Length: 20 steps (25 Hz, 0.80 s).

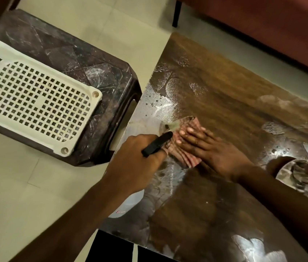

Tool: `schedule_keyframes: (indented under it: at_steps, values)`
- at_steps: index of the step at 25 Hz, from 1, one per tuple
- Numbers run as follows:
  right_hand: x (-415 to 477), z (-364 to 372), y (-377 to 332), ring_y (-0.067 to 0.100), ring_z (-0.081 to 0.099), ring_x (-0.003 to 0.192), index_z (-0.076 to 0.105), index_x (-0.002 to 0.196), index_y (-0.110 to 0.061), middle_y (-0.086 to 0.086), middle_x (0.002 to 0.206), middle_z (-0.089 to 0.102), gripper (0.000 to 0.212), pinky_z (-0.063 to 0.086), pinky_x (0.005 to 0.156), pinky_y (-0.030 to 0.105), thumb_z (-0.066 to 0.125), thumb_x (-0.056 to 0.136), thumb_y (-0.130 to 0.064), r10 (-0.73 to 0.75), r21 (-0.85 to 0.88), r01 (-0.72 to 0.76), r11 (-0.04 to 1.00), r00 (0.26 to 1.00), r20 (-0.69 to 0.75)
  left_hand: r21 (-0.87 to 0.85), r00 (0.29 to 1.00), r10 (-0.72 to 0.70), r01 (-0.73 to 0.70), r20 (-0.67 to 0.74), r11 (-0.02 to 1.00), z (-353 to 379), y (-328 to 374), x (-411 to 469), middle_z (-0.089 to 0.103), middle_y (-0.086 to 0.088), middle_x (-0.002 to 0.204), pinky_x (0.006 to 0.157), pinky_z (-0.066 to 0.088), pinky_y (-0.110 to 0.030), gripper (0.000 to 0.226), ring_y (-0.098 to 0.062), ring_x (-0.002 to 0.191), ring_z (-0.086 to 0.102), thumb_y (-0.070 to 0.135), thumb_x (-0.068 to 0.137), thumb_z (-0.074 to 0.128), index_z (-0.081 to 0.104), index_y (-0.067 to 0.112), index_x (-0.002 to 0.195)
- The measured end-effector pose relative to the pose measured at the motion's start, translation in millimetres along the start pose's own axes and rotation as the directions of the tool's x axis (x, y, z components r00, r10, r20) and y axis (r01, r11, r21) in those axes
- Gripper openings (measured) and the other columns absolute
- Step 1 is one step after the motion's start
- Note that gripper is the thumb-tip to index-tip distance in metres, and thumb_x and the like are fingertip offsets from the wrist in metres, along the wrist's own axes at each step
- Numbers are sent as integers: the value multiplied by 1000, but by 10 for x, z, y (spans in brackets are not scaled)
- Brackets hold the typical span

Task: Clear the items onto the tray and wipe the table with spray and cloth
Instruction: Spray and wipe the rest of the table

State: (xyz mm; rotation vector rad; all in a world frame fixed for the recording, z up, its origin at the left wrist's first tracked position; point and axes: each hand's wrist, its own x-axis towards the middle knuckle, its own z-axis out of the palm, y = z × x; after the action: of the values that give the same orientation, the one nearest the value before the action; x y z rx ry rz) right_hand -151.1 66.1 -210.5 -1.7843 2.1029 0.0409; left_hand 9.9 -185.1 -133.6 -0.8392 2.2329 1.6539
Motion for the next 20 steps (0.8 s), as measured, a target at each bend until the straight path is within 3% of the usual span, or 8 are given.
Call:
schedule_keyframes:
  at_steps: [2, 4, 6, 8, 10, 13, 16, 20]
  values:
    - [-39, -53, 180, 28, 14, 166, 17, 169, -27, 4, 177, 13, 63, -4, 134, 32, 30, 109, -44, 296, 78, -289, 954, 950, -99, -2, 1000, -6, 6, -14, 1000, -9, -50, -63, 56, -5, 55, 59, 54, -64, 30, -42, 55, 57, 33, 90, 62, 61, 11, 70]
    - [185, -115, 97, 28, 10, 167, 17, 170, -22, 6, 178, 13, 68, 1, 136, 40, 33, 105, -36, 728, 368, -642, 672, 665, -168, -48, 999, -17, 15, -46, 999, -22, -101, -105, 60, -16, 59, 56, 53, -64, 30, -46, 57, 57, 32, 90, 62, 64, 6, 73]
    - [601, -165, -265, 25, -1, 166, 19, 170, -18, 4, 178, 9, 69, 2, 136, 49, 34, 104, -33, 896, 559, -715, 421, 425, -130, -87, 996, -40, 33, -77, 996, -41, -142, -139, 62, -24, 64, 54, 52, -64, 33, -50, 59, 55, 31, 90, 62, 65, 1, 76]
    - [835, -121, -698, 25, 2, 166, 25, 168, -17, 5, 177, 15, 65, 6, 135, 55, 34, 107, -36, 760, 505, -618, 602, 637, -127, -120, 994, -59, 48, -91, 992, -58, -166, -173, 60, -24, 62, 51, 50, -58, 34, -48, 55, 54, 30, 89, 62, 64, -1, 74]
    - [827, 2, -999, 31, 14, 166, 44, 160, -18, 9, 173, 35, 58, 13, 134, 57, 44, 105, -38, 245, 274, -213, 938, 966, -86, -161, 991, -71, 52, -117, 986, -79, -199, -208, 60, -12, 54, 44, 44, -43, 27, -28, 42, 54, 27, 86, 64, 65, 6, 70]
    - [815, -114, -768, 29, 9, 166, 43, 160, -22, 5, 172, 35, 62, 13, 135, 54, 52, 100, -38, -323, 78, 318, 945, 945, 56, -160, 986, -75, 51, -150, 986, -155, -243, -277, 58, 1, 49, 45, 42, -36, 20, -14, 39, 50, 27, 87, 63, 67, 16, 70]
    - [1008, -298, -295, 20, -3, 163, 18, 168, -30, -2, 174, 15, 68, 8, 135, 51, 37, 103, -42, 39, 71, -36, 997, 998, -44, -172, 982, -59, 28, -179, 985, -246, -327, -324, 52, -18, 50, 47, 41, -53, 29, -43, 48, 46, 27, 89, 63, 64, 2, 75]
    - [1467, -541, -157, 25, -1, 167, 12, 172, -27, 3, 180, 6, 64, 9, 135, 54, 35, 112, -33, 677, 413, -580, 702, 724, -134, -199, 976, -89, 48, -201, 979, -297, -374, -371, 52, -32, 60, 49, 45, -60, 37, -51, 51, 46, 26, 89, 64, 59, -9, 78]
